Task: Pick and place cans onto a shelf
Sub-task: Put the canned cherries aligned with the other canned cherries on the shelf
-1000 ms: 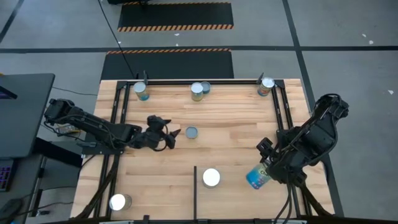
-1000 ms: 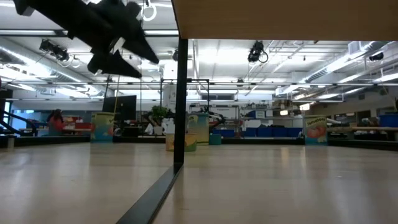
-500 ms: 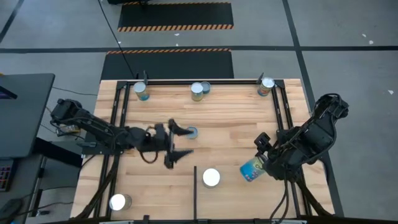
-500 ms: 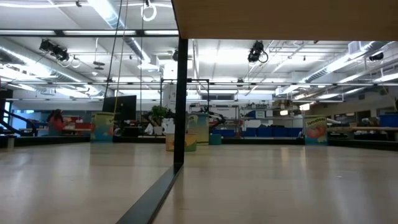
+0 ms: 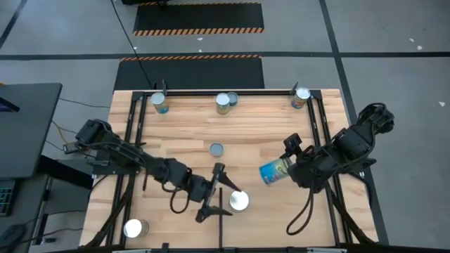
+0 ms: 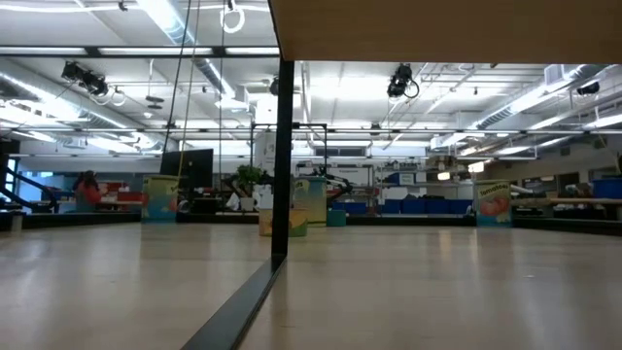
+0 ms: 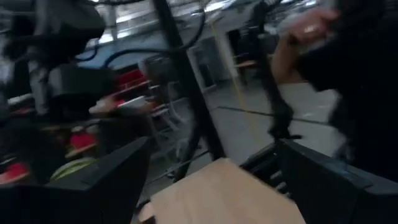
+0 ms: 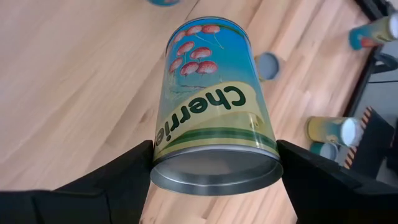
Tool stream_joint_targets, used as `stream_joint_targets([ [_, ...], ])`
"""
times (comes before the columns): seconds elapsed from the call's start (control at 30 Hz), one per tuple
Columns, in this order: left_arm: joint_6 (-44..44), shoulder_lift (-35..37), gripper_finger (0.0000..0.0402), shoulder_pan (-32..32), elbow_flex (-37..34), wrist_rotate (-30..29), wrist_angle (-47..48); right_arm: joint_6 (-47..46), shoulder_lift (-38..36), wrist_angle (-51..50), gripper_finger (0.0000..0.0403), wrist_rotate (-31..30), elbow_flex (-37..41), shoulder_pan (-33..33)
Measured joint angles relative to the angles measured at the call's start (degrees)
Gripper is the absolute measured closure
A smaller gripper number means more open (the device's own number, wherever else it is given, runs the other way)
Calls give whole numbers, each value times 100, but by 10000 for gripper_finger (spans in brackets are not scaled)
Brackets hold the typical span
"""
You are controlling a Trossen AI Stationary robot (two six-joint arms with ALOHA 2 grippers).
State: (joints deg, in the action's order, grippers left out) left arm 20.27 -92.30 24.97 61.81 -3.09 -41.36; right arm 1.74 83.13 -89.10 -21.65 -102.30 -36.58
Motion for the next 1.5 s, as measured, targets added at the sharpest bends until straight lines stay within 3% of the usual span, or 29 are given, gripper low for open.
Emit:
stream_joint_targets([
  [0.1, 79, -67, 47, -2, 211, -1026, 47, -7, -111, 61, 86, -221, 0, 61],
  [0.2, 131, -69, 47, -86, 522, -2083, 734, 8, -229, 232, 86, -601, 0, 213],
  [0.4, 16, -59, 47, -531, 1138, -3471, 1870, 441, -315, 912, 86, -693, 0, 743],
  [0.57, -34, -71, 47, -862, 1391, -3400, 2628, 441, -194, 1066, 86, -664, 0, 1512],
  [0.8, -1070, -69, 47, -1268, 1584, -2757, 3715, 907, 56, 1221, 86, 62, 0, 2444],
  [0.97, -1361, -93, 47, -1607, 1584, -2744, 4153, 1293, 385, 1380, 86, 526, 0, 2716],
  [1.2, -1734, -209, 47, -1917, 1581, -1877, 4939, 1507, 880, 1565, 86, 505, 0, 2906],
  [1.5, -1932, -361, 47, -2004, 1576, -1808, 5477, 1826, 1052, 2121, 86, 491, 0, 2857],
])
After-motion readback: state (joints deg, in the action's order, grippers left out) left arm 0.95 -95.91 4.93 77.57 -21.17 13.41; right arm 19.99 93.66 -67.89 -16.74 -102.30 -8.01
